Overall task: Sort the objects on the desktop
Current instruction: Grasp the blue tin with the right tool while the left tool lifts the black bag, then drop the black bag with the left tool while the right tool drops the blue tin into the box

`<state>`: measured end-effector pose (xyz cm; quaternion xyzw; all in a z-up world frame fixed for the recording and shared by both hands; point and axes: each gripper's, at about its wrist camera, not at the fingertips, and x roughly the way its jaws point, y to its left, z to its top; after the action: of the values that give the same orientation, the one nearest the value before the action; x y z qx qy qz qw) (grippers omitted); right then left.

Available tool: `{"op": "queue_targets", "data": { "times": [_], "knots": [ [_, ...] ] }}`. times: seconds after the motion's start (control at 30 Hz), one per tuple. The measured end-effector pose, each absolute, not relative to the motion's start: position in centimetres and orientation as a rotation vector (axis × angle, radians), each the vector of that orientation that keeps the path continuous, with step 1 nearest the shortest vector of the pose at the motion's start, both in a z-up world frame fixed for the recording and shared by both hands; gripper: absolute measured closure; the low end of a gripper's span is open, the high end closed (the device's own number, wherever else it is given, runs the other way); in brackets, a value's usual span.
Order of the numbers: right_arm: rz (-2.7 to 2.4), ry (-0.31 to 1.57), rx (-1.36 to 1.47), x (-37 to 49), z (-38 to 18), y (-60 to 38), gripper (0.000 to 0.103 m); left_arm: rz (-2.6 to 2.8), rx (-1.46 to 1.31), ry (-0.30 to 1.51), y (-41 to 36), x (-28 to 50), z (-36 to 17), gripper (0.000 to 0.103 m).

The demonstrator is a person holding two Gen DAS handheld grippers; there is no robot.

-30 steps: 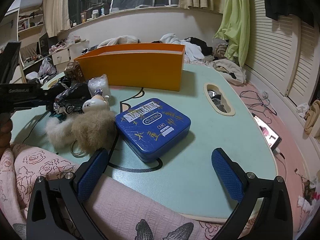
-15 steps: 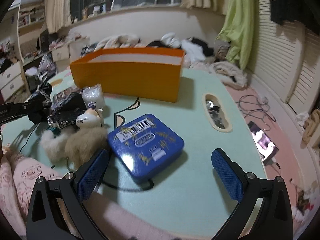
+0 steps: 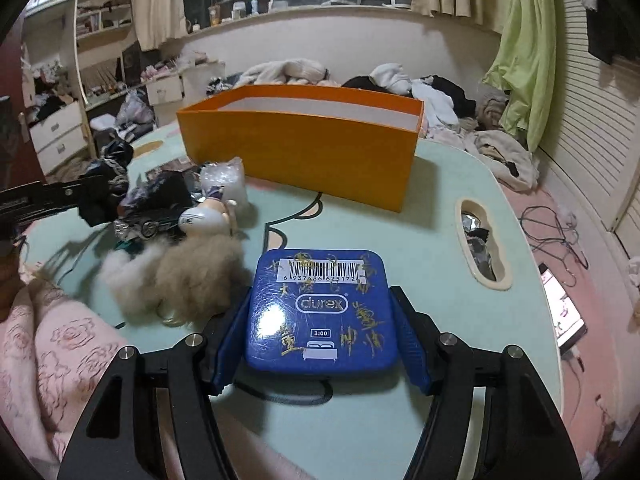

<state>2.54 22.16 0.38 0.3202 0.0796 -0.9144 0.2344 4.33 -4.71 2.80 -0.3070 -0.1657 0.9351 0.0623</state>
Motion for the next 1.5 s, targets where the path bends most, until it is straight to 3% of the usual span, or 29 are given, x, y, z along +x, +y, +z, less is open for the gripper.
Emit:
{"op": "queue_targets", "data": {
  "times": [0.37,0.6,0.63,0.67,0.73,0.8,0.9,1.0,1.17,1.4,1.47,1.5],
  "knots": [
    [-2.570,0.066,0.775,1.7,3.9,23.7,0.037,2.834,-0.854,-0.409,-3.6,3.8,5.3,0.070],
    [-2.627,-0.013,0.744,-6.1,9.7,20.4,0.037,2.779,-0.824,-0.315,0.9,-6.0,11.8,0.068],
    [-2.629,-0.024,0.763,-7.5,10.0,19.8,0.037,2.783,-0.875,-0.304,1.3,-8.2,11.9,0.056],
    [-2.634,-0.019,0.793,-8.9,10.1,19.1,0.037,2.793,-0.921,-0.294,1.5,-9.6,11.6,0.034],
    [-2.624,0.037,0.940,-11.8,9.0,17.6,0.034,2.813,-1.027,-0.313,1.5,-12.0,10.0,0.017],
    [-2.603,0.093,1.117,-13.4,7.0,16.8,0.026,2.735,-1.084,-0.365,1.5,-12.6,7.9,0.017],
    [-2.695,0.269,0.979,-11.5,6.3,16.3,0.025,2.775,-1.010,-0.260,2.2,-10.9,7.6,0.017],
    [-2.752,0.244,0.836,-8.6,7.3,17.4,0.025,2.786,-0.887,-0.250,1.9,-8.2,9.2,0.017],
    [-2.678,0.157,0.744,-2.8,8.2,19.9,0.020,2.784,-0.818,-0.215,0.6,-1.7,10.6,0.005],
    [-2.566,0.131,0.918,1.9,4.5,22.3,0.020,2.828,-1.069,-0.173,-2.2,2.7,4.3,0.003],
    [-2.556,0.160,0.978,2.1,2.9,22.0,0.020,2.833,-1.257,-0.114,-2.2,1.7,1.3,0.001],
    [-2.562,0.176,1.015,1.5,1.8,22.1,0.020,2.895,-1.259,0.005,-1.4,2.0,1.2,0.000]
  ]
}}
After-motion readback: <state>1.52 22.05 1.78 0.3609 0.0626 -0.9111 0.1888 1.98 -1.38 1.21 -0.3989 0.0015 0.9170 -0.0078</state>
